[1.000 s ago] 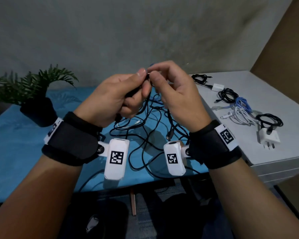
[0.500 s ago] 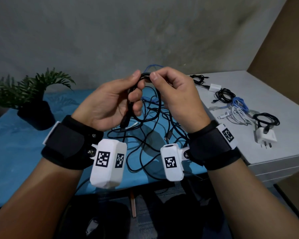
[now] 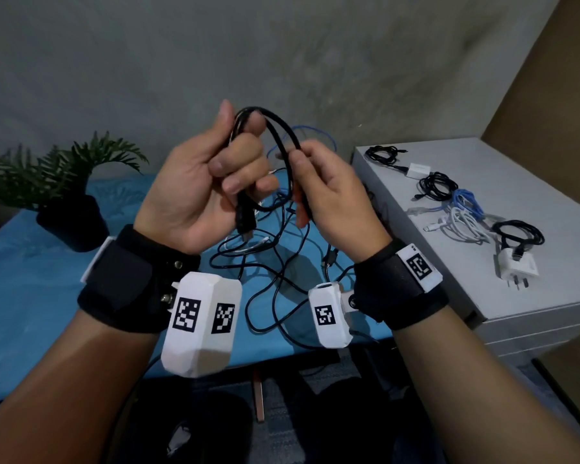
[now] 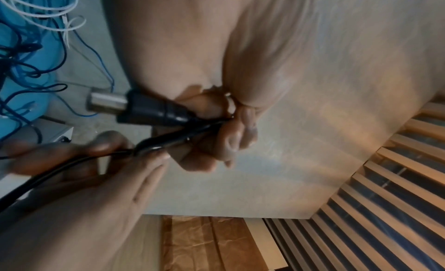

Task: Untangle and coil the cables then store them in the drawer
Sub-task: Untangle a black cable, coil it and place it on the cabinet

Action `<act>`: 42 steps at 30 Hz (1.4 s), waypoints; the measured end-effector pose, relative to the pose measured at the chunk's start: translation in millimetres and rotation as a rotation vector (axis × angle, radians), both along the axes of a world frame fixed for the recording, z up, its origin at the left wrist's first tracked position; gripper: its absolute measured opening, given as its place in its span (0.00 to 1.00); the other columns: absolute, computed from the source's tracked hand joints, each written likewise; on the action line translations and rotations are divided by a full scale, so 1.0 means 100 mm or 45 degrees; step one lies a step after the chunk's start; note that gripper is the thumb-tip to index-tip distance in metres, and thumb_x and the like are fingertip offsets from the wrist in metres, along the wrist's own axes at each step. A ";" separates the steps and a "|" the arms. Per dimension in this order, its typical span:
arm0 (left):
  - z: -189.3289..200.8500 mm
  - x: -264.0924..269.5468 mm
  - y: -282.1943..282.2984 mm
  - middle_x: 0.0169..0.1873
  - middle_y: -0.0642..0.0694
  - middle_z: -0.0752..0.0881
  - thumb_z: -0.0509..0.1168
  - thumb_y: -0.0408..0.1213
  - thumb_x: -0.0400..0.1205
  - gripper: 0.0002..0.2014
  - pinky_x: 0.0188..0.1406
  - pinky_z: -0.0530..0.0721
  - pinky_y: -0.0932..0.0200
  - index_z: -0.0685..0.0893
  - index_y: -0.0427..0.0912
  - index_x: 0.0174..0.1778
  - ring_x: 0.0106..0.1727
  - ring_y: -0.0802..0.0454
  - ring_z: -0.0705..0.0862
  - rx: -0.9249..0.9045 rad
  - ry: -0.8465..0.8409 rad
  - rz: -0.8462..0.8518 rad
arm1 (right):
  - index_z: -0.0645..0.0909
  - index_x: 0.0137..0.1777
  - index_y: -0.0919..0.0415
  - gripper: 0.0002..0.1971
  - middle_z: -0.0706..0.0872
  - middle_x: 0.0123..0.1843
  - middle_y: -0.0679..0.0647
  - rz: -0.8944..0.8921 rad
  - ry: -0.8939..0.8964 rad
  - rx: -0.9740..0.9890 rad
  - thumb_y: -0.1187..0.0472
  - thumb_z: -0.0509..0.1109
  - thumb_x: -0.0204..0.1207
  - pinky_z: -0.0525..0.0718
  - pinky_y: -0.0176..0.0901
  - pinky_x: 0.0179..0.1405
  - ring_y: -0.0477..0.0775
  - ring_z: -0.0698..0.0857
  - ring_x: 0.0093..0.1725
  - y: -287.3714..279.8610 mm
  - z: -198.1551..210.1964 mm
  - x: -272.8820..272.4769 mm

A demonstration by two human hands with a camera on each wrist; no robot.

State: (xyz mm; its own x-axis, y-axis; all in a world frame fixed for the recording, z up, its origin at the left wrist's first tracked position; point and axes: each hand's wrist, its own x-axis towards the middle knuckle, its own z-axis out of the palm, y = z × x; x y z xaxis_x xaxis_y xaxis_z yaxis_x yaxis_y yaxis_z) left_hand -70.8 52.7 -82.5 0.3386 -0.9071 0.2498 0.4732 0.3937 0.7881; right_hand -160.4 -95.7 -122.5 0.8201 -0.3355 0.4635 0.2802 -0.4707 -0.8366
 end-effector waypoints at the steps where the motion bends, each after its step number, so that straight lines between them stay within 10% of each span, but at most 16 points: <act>1: 0.01 0.02 0.01 0.20 0.52 0.61 0.41 0.49 0.94 0.24 0.42 0.82 0.63 0.78 0.38 0.64 0.23 0.58 0.66 -0.029 -0.018 0.039 | 0.80 0.53 0.56 0.12 0.80 0.32 0.52 -0.013 0.067 -0.090 0.54 0.57 0.92 0.78 0.46 0.25 0.53 0.80 0.22 -0.01 -0.02 0.00; 5: 0.06 0.14 0.07 0.22 0.53 0.74 0.42 0.47 0.94 0.26 0.58 0.85 0.57 0.70 0.30 0.76 0.37 0.61 0.85 -0.124 -0.095 0.363 | 0.72 0.38 0.43 0.17 0.81 0.31 0.50 -0.014 0.359 -0.563 0.49 0.58 0.91 0.74 0.47 0.33 0.44 0.77 0.27 -0.03 -0.11 -0.04; 11: -0.03 0.17 0.01 0.26 0.52 0.77 0.48 0.42 0.95 0.17 0.60 0.88 0.44 0.77 0.35 0.66 0.46 0.46 0.92 0.072 -0.457 0.858 | 0.87 0.63 0.53 0.14 0.84 0.37 0.43 0.139 0.498 -0.628 0.49 0.66 0.87 0.74 0.31 0.34 0.38 0.81 0.35 0.10 -0.05 -0.06; 19: -0.24 0.06 -0.09 0.31 0.48 0.85 0.51 0.48 0.90 0.20 0.33 0.80 0.48 0.81 0.36 0.50 0.28 0.58 0.82 0.656 -1.782 0.960 | 0.79 0.36 0.61 0.07 0.74 0.23 0.43 0.045 0.067 -0.346 0.62 0.62 0.73 0.66 0.41 0.28 0.44 0.70 0.25 0.14 0.10 -0.09; 23: -0.21 0.08 -0.04 0.23 0.46 0.68 0.55 0.45 0.92 0.19 0.19 0.61 0.63 0.82 0.32 0.51 0.20 0.55 0.63 0.606 -1.102 0.483 | 0.72 0.43 0.59 0.03 0.75 0.31 0.57 0.042 -0.091 -0.105 0.67 0.61 0.76 0.73 0.57 0.32 0.59 0.74 0.31 0.01 0.11 -0.08; 30: -0.14 0.10 0.01 0.19 0.55 0.65 0.52 0.40 0.91 0.12 0.18 0.62 0.63 0.78 0.40 0.49 0.16 0.61 0.62 0.271 -0.498 0.236 | 0.77 0.55 0.52 0.05 0.74 0.35 0.53 0.023 -0.156 -0.069 0.54 0.61 0.89 0.73 0.52 0.33 0.48 0.74 0.33 -0.09 -0.07 0.09; 35: -0.11 0.02 -0.08 0.20 0.54 0.72 0.45 0.43 0.94 0.24 0.45 0.87 0.62 0.73 0.30 0.75 0.29 0.61 0.82 0.057 -0.177 0.304 | 0.82 0.60 0.57 0.12 0.75 0.30 0.42 -0.209 -0.065 -0.272 0.55 0.58 0.91 0.74 0.47 0.32 0.43 0.75 0.31 -0.11 -0.21 0.12; 39: -0.10 0.09 -0.07 0.32 0.54 0.85 0.47 0.44 0.94 0.22 0.64 0.86 0.43 0.69 0.33 0.78 0.55 0.53 0.91 -0.104 -0.052 0.469 | 0.82 0.61 0.40 0.11 0.75 0.30 0.40 -0.135 0.141 -0.485 0.50 0.58 0.91 0.71 0.45 0.35 0.41 0.76 0.33 -0.06 -0.29 0.11; 42: -0.12 0.11 -0.10 0.43 0.52 0.91 0.50 0.43 0.94 0.21 0.65 0.86 0.38 0.66 0.35 0.80 0.61 0.48 0.90 -0.069 -0.130 0.679 | 0.74 0.82 0.46 0.21 0.77 0.35 0.41 -0.015 0.313 -0.629 0.49 0.62 0.89 0.71 0.44 0.39 0.44 0.76 0.39 -0.02 -0.32 0.11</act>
